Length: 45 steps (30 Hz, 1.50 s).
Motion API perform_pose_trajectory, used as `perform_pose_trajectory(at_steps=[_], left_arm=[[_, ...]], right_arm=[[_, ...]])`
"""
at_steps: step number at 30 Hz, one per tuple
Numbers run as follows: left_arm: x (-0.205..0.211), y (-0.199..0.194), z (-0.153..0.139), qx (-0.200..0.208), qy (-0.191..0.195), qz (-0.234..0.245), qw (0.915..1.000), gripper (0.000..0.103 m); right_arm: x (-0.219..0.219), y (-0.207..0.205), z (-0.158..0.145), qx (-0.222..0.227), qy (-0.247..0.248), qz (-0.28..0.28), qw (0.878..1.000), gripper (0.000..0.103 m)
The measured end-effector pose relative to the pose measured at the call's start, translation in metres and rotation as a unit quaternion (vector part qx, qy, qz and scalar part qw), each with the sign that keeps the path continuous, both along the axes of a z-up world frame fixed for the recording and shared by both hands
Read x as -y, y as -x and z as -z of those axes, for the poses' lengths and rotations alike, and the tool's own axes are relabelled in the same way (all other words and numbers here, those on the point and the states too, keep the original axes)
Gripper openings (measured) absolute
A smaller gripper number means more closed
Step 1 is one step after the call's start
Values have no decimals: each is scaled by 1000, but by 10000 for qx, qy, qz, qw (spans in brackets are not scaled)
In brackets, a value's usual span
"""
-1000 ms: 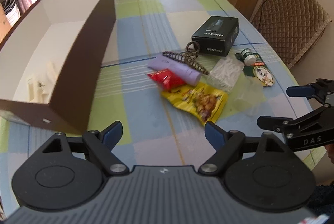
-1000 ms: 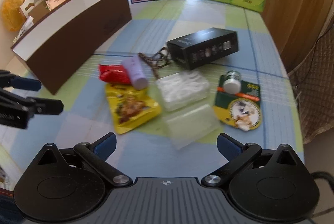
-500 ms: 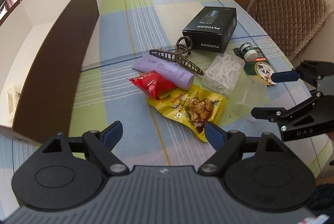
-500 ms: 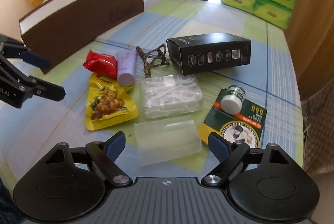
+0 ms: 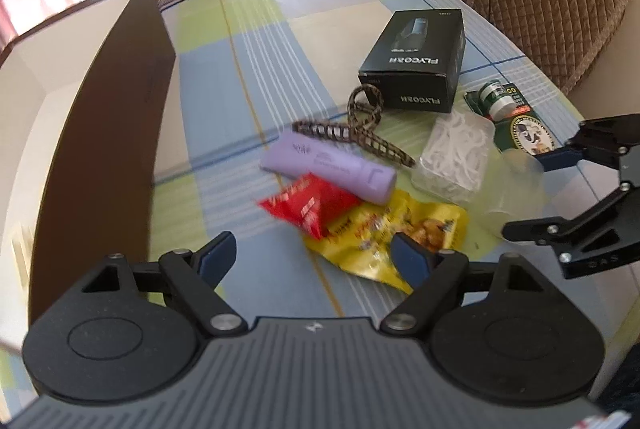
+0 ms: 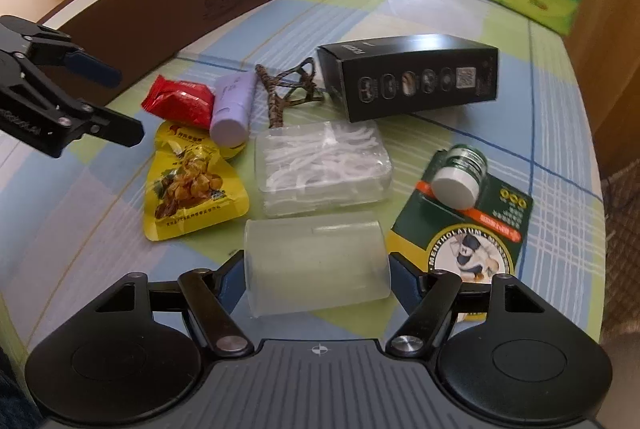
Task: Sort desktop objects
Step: 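Grasp the red candy packet with the left gripper while the right grasps the clear cup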
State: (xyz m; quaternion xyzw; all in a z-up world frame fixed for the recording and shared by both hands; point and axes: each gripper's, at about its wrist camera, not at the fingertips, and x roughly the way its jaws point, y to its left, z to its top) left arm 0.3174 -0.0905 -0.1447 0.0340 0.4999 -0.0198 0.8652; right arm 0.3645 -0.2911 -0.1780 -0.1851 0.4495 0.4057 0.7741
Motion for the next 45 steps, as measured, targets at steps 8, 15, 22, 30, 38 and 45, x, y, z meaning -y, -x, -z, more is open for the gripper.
perform_pose_trajectory(at_steps=[8,15,22,30,38,45], left_arm=[[-3,-28,10,-12,-216,629,9978,69],[-2,-44,31,-270,-225,1085,9935,41],[-11,-33,38,-357,-30,841,9958,25],[-33,4,40,-509,123,29,9986,25],[-40,9,43,-381,173,-384,9984,32],[-37,12,43,-328,175,-442,9983,23]], right_arm=[[12,-7,-20,-89,-300,686,9972,70],[15,0,-8,-210,-122,772,9967,70],[20,8,0,-319,-27,820,9961,70],[12,12,1,-178,120,644,9977,70],[-4,10,3,-46,269,621,9977,73],[-13,11,3,143,260,729,9969,69]])
